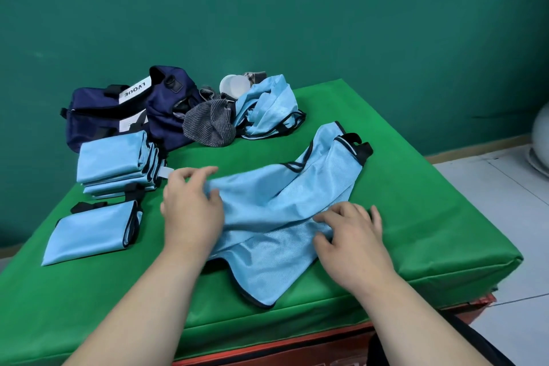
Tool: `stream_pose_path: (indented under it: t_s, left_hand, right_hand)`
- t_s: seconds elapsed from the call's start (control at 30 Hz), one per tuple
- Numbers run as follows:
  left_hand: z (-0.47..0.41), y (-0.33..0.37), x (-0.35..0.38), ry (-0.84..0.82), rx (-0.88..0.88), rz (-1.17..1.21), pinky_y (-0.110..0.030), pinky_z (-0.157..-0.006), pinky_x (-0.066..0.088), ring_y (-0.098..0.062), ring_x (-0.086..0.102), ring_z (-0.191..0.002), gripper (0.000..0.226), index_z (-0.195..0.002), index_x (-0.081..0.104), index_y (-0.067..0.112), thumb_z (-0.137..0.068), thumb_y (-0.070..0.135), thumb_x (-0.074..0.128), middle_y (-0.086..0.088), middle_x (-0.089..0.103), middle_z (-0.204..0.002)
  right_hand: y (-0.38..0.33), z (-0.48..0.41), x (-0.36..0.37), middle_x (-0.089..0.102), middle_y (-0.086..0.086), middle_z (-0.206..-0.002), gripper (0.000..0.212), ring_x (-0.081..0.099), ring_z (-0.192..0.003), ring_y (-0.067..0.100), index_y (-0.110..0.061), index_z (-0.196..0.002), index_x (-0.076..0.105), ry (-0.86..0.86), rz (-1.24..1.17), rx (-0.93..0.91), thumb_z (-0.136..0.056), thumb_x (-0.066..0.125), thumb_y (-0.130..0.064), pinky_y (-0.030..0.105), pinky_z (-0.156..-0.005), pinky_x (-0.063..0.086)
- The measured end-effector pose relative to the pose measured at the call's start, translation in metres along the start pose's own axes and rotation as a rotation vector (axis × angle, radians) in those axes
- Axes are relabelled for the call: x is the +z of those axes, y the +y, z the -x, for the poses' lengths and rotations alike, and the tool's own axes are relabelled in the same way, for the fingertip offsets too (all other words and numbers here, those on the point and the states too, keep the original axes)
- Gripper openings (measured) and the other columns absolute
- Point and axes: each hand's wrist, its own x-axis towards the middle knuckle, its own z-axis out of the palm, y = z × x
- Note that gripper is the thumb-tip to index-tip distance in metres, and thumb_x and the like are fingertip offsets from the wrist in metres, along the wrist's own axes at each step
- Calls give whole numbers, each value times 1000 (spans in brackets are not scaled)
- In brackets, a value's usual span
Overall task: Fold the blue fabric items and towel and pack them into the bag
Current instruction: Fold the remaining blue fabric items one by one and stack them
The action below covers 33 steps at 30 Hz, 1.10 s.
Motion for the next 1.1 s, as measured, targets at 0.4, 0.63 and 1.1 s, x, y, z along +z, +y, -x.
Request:
stream_pose_path:
  t_s: [0.4, 0.63, 1.1]
  left_hand:
    - [42, 18, 44, -417, 386, -283, -34, -91, 33, -17, 54, -109, 21, -113, 65, 33, -95, 38, 57, 12, 61, -107]
    - [1, 31, 17, -226, 216, -144, -39, -84, 49, -28, 63, -93, 21, -107, 71, 23, -100, 26, 52, 0, 71, -97]
    - [-11, 11, 31, -284, 264, -323, -41, -93, 42, -26, 52, -112, 30, -124, 63, 24, -95, 24, 58, 1, 62, -114]
  right_hand:
    - [-1, -1, -1, 53, -16, -111, 35, 43, -122, 9, -34, -115, 65, -56, 21, 13, -87, 46, -41, 52, -122, 2]
    - [0, -2, -3, 53, -17, -107, 31, 40, -121, 9, -34, -114, 66, -73, 26, 19, -90, 47, -38, 53, -121, 0]
    - [0, -1, -3, 52, -16, -105, 29, 40, -120, 9, -34, -110, 66, -72, 15, 19, -90, 46, -36, 55, -121, -3]
